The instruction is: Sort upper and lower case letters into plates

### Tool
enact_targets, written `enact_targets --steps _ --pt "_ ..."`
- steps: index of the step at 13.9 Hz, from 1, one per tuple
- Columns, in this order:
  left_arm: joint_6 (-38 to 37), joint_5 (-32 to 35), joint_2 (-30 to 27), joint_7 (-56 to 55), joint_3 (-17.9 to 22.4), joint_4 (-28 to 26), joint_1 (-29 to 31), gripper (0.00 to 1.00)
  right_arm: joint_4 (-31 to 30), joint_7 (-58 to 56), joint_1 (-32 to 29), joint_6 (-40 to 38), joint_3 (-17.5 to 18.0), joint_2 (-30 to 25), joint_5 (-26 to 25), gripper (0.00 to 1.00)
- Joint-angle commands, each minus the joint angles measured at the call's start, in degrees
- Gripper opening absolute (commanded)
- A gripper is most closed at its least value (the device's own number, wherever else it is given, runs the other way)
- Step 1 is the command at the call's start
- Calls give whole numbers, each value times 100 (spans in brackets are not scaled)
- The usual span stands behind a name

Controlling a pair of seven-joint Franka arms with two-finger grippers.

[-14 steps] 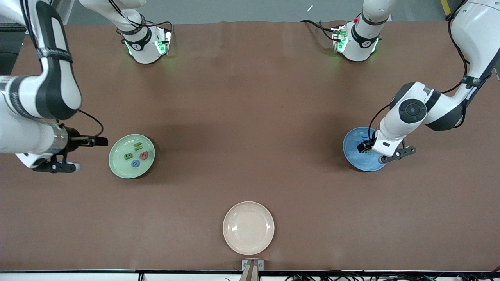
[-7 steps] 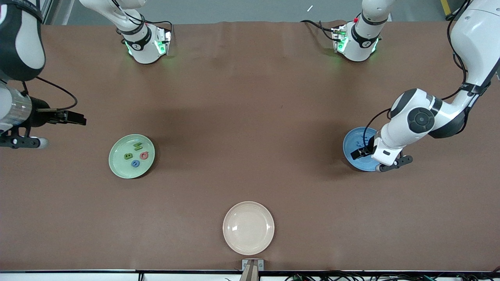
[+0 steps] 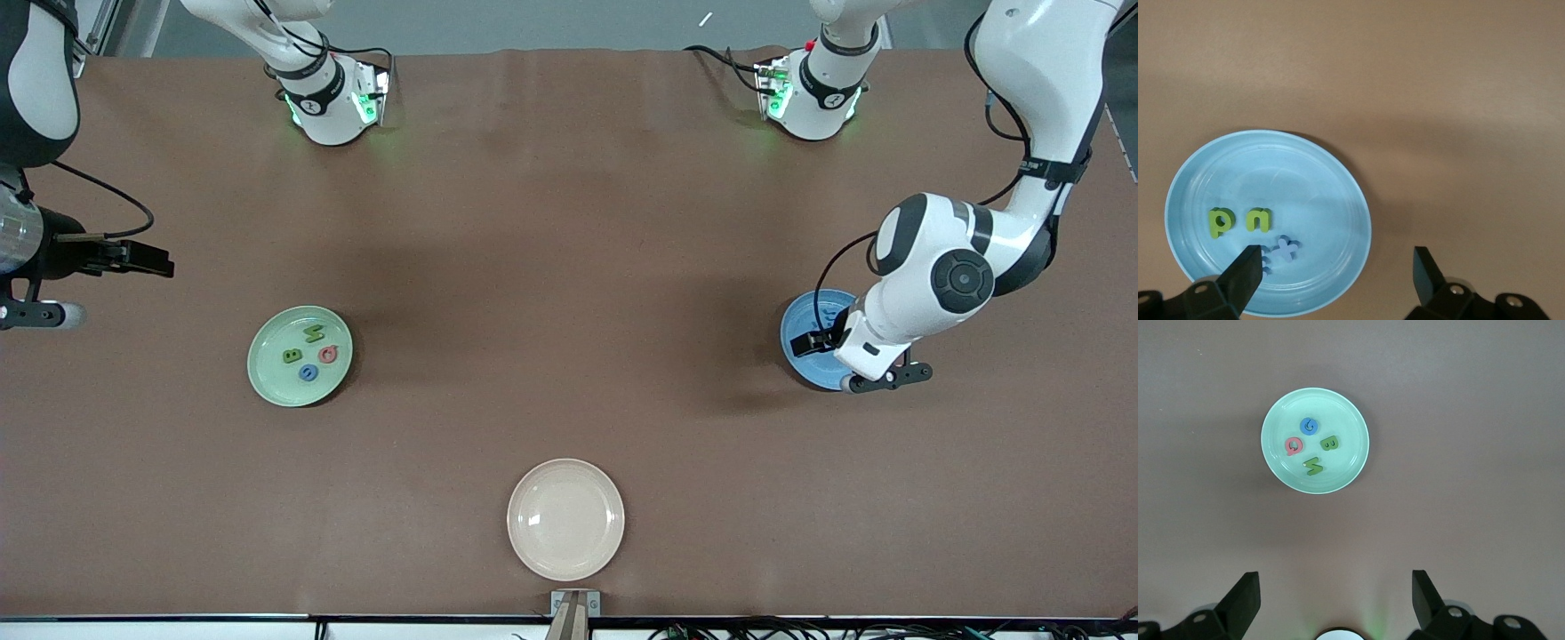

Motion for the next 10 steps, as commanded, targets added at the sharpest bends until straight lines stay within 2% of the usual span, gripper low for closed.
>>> enact_targets --steps 1,3,4,5,6,10 --pt "-55 -565 -235 785 774 -82 -720 99 109 -97 -115 -49 68 23 -98 100" --pt "-55 -1014 -306 928 1634 -82 -1667 99 179 -106 -273 -48 77 32 -55 100" --pt "-55 -1233 -315 937 2361 -65 -2343 99 180 -106 -291 -48 77 32 -46 100" --pt "-55 -1349 -341 937 2864 -4 -2828 99 180 -106 -291 -48 77 32 -46 100" --pt "-55 -1350 -341 946 3113 49 -3051 99 188 -106 -291 -48 77 40 -63 100" --pt "-90 -1297 -508 1436 3080 111 -2668 99 592 -80 -291 -57 86 242 -45 100"
